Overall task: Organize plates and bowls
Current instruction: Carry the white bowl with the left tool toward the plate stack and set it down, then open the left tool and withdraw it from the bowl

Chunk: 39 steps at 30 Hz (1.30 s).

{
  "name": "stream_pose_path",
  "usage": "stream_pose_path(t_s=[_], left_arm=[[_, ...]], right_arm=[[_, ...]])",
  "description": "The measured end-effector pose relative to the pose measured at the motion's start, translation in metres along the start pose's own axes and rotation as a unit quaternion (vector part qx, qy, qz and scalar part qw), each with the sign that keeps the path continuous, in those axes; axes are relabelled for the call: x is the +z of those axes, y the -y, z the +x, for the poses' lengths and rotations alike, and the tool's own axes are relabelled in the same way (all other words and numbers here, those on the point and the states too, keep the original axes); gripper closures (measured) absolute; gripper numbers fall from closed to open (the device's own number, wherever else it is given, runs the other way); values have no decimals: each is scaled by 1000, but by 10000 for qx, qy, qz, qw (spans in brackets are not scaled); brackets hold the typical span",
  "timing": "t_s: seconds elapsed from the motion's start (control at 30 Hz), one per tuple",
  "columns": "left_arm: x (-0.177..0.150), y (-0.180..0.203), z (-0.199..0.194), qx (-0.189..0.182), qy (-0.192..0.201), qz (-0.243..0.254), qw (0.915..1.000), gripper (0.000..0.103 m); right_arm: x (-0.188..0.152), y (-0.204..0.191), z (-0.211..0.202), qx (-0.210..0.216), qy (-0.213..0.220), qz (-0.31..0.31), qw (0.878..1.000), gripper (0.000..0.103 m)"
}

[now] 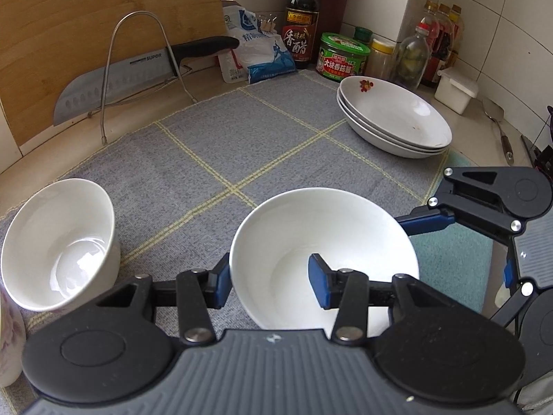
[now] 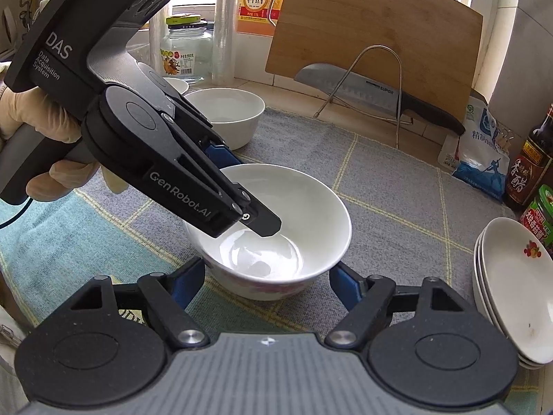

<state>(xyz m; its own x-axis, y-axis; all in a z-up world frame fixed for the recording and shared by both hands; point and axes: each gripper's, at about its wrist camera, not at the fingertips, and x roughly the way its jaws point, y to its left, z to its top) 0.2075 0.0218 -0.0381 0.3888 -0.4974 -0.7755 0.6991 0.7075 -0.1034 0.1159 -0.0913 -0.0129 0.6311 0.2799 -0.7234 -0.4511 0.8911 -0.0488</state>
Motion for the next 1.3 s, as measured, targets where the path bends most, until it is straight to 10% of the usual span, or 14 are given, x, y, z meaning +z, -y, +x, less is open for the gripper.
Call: stream_pose_path(t_s=[0.4,0.63,1.3], left_arm=[[-1,0,1,-42,57,-3,10000,56],[-4,1,-15,185,325,39,9993,14],[-61,-21,-73,1651,787,-1139,9765,5]], right_arm=[[-2,-1,2,-7,-3,43,10000,20],[-1,-1,-7,60,173,95,9998,0],[17,-2,-20,171,185,87,9996,0]])
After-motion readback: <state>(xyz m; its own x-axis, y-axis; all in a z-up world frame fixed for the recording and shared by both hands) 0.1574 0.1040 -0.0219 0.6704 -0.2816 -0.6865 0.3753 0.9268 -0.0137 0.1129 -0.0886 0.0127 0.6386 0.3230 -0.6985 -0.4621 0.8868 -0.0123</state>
